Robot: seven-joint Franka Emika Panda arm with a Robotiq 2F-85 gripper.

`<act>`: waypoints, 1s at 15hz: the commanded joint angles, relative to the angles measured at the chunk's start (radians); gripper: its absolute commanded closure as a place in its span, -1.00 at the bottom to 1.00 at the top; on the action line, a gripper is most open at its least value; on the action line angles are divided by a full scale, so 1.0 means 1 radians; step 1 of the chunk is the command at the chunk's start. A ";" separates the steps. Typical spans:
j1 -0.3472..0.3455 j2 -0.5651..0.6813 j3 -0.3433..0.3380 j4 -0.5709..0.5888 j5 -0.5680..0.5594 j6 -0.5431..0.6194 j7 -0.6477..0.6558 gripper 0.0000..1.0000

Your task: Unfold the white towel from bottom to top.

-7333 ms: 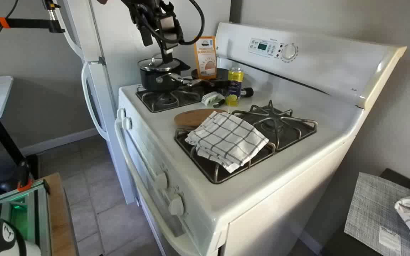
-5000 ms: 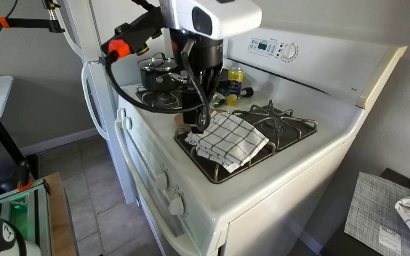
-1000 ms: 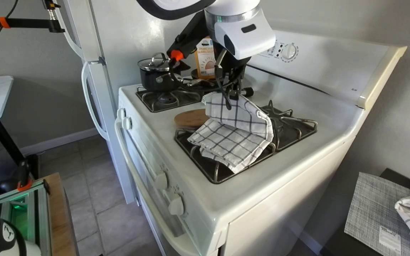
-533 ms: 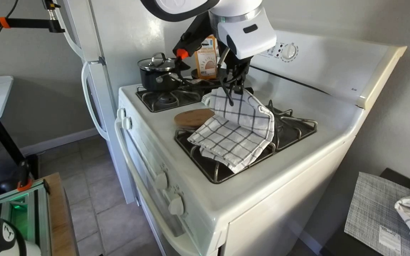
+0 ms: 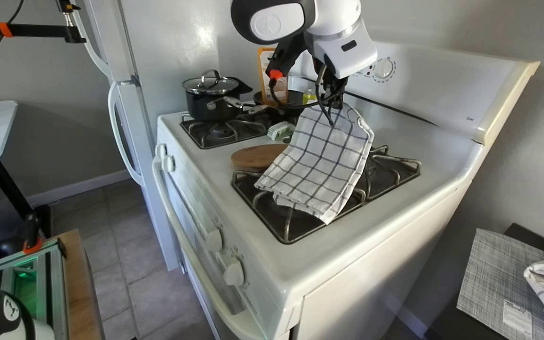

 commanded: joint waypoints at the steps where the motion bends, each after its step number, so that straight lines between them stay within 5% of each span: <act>1: 0.029 0.156 -0.001 0.115 -0.016 0.099 0.112 0.98; 5: 0.050 0.272 -0.020 0.213 -0.022 0.101 0.129 0.98; 7: 0.061 0.313 -0.037 0.253 -0.036 0.083 0.140 0.41; 12: 0.049 0.320 -0.058 0.277 -0.012 0.059 0.114 -0.31; 15: 0.028 0.179 -0.100 0.162 -0.061 -0.021 0.084 -0.75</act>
